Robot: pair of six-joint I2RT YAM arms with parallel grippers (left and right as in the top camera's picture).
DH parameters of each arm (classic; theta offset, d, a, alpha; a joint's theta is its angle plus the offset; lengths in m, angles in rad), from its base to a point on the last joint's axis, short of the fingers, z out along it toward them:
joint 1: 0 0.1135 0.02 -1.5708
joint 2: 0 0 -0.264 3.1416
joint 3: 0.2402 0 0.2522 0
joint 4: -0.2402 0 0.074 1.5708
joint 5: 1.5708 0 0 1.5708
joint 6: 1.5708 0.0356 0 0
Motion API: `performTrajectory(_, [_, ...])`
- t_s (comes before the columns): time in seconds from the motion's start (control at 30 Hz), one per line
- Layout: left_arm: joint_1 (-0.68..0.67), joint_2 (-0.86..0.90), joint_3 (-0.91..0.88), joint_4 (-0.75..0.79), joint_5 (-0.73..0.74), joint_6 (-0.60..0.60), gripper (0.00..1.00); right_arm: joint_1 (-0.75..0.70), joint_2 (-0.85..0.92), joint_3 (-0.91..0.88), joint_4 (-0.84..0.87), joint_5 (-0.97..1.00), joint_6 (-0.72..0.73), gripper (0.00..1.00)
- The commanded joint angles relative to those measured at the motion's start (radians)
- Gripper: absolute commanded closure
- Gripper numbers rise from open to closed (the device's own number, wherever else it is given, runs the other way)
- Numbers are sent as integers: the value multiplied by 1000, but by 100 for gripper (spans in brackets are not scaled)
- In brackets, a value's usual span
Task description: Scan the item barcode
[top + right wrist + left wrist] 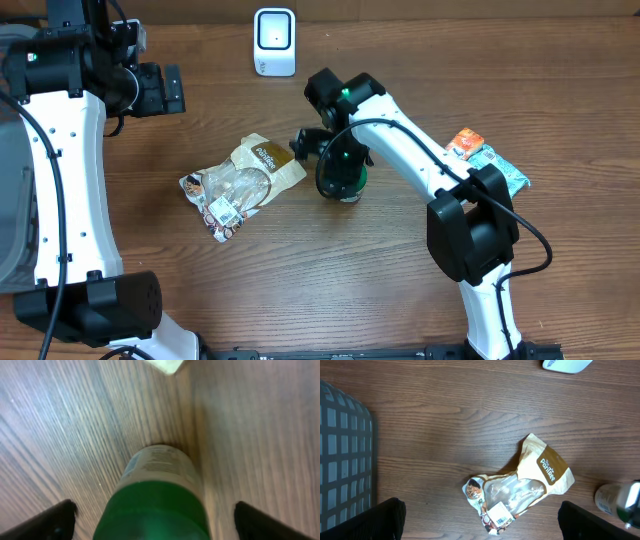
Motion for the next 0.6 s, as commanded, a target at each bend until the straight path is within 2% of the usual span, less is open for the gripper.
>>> performTrajectory(0.0, [-2,8,-2,1,8,16,0,-8,-40,129,-31,-9,338,0])
performTrajectory(0.1, [-2,8,-2,1,8,16,0,-20,-40,207,-103,-9,642,0])
performTrajectory(0.13, [-2,8,-2,1,8,16,0,-25,-40,214,-132,-9,695,0])
performTrajectory(0.3, [-2,8,-2,1,8,16,0,-51,-39,163,-198,-9,771,0])
performTrajectory(0.57, [-2,8,-2,1,8,16,0,-58,-39,34,-97,-9,846,0])
